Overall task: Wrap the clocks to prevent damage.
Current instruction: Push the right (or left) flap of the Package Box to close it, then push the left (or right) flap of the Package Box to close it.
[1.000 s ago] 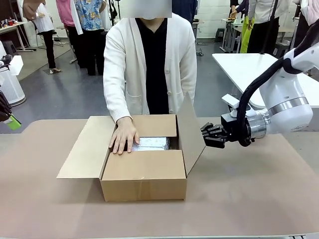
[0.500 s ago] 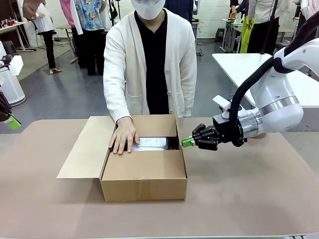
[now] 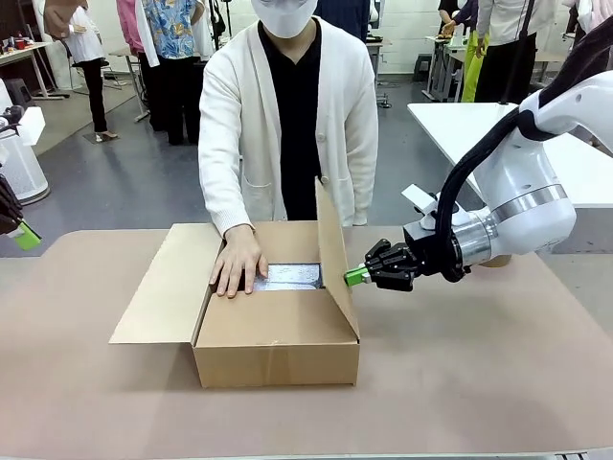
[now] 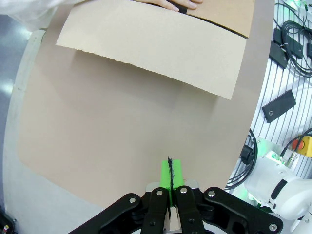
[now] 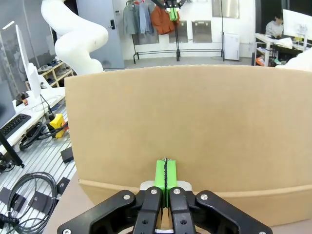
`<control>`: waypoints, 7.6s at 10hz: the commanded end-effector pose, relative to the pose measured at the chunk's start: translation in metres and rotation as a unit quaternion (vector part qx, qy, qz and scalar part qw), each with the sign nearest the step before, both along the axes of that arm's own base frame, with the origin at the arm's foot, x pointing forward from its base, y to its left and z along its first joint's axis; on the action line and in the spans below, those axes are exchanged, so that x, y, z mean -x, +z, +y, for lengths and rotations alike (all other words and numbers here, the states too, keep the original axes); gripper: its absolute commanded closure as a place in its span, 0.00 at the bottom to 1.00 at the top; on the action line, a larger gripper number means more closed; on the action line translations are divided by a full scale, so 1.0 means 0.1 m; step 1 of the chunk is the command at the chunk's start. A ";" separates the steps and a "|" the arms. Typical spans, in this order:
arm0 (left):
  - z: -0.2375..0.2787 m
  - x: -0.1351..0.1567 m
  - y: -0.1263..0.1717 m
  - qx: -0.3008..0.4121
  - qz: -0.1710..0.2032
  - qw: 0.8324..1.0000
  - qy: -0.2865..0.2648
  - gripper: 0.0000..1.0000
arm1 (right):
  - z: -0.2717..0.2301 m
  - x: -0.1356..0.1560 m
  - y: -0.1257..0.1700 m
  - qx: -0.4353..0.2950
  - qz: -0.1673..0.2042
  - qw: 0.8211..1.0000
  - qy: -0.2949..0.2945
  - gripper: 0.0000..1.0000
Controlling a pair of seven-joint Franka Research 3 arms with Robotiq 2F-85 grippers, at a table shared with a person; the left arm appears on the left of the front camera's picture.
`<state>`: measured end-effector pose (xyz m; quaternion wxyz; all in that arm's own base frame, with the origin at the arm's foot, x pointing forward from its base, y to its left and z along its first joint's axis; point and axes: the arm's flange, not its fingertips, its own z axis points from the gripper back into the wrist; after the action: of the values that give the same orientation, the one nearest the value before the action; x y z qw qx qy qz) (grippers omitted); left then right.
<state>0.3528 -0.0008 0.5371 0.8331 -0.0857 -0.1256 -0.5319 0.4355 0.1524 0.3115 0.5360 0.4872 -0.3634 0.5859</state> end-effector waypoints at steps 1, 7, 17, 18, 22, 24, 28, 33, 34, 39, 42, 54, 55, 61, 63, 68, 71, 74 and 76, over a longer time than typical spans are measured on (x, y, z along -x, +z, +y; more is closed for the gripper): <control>0.02 -0.01 -0.01 0.004 -0.007 1.000 -0.004 1.00 | 0.22 -0.05 -0.04 0.002 -0.008 1.000 -0.011 0.99; 0.02 -0.01 -0.01 0.004 -0.007 1.000 -0.004 1.00 | 0.40 -0.16 -0.21 0.029 -0.006 0.999 -0.011 0.99; 0.02 -0.01 -0.01 0.004 -0.007 1.000 -0.004 1.00 | 0.38 -0.14 -0.39 0.089 0.002 0.996 -0.005 0.99; 0.02 -0.01 -0.01 0.004 -0.007 1.000 -0.004 1.00 | 0.38 -0.12 -0.38 0.095 -0.002 0.995 0.008 0.99; 0.02 -0.01 -0.01 0.004 -0.007 1.000 -0.004 1.00 | 0.32 -0.10 -0.14 0.028 0.006 1.000 0.005 0.99; 0.02 -0.01 -0.01 0.004 -0.007 1.000 -0.004 1.00 | 0.32 -0.10 -0.14 0.028 0.006 1.000 0.005 0.99; 0.02 -0.01 -0.01 0.004 -0.007 1.000 -0.004 1.00 | 0.32 -0.10 -0.14 0.028 0.006 1.000 0.005 0.99; 0.02 -0.01 -0.01 0.004 -0.007 1.000 -0.004 1.00 | 0.32 -0.10 -0.14 0.028 0.006 1.000 0.005 0.99; 0.02 -0.01 -0.01 0.004 -0.007 1.000 -0.004 1.00 | 0.32 -0.10 -0.14 0.028 0.006 1.000 0.005 0.99; 0.02 -0.01 -0.01 0.004 -0.007 1.000 -0.004 1.00 | 0.32 -0.10 -0.14 0.028 0.006 1.000 0.005 0.99; 0.08 -0.38 -0.41 0.026 -0.083 0.972 -0.218 1.00 | 0.32 -0.10 -0.14 0.028 0.006 1.000 0.005 0.99; -0.01 -0.95 -1.22 0.104 -0.092 0.952 -0.271 1.00 | 0.32 -0.10 -0.14 0.028 0.006 1.000 0.005 0.99; -0.04 -0.90 -1.36 0.146 -0.112 0.947 -0.262 1.00 | 0.32 -0.10 -0.14 0.028 0.006 1.000 0.005 0.99; -0.30 -0.84 -2.12 0.271 -0.074 0.930 -0.238 1.00 | 0.32 -0.10 -0.14 0.028 0.006 1.000 0.005 0.99; -0.30 -0.96 -2.32 0.338 -0.048 0.907 -0.248 1.00 | 0.32 -0.10 -0.14 0.028 0.006 1.000 0.005 0.99; -0.39 -0.92 -2.67 0.464 -0.063 0.855 -0.224 1.00 | 0.32 -0.10 -0.14 0.028 0.006 1.000 0.005 0.99; -0.60 -0.94 -2.64 0.482 -0.085 0.848 -0.206 1.00 | 0.32 -0.10 -0.14 0.028 0.006 1.000 0.005 0.99; -0.70 -0.94 -2.47 0.494 -0.108 0.838 -0.204 1.00 | 0.32 -0.10 -0.14 0.028 0.006 1.000 0.005 0.99; -0.83 -1.01 -2.32 0.494 -0.112 0.833 -0.221 1.00 | 0.32 -0.10 -0.14 0.028 0.006 1.000 0.005 0.99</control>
<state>0.4561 -0.0747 0.3027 0.5403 -0.4612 -0.4156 -0.5680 0.4462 0.1833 0.3017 0.5440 0.4791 -0.3428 0.5976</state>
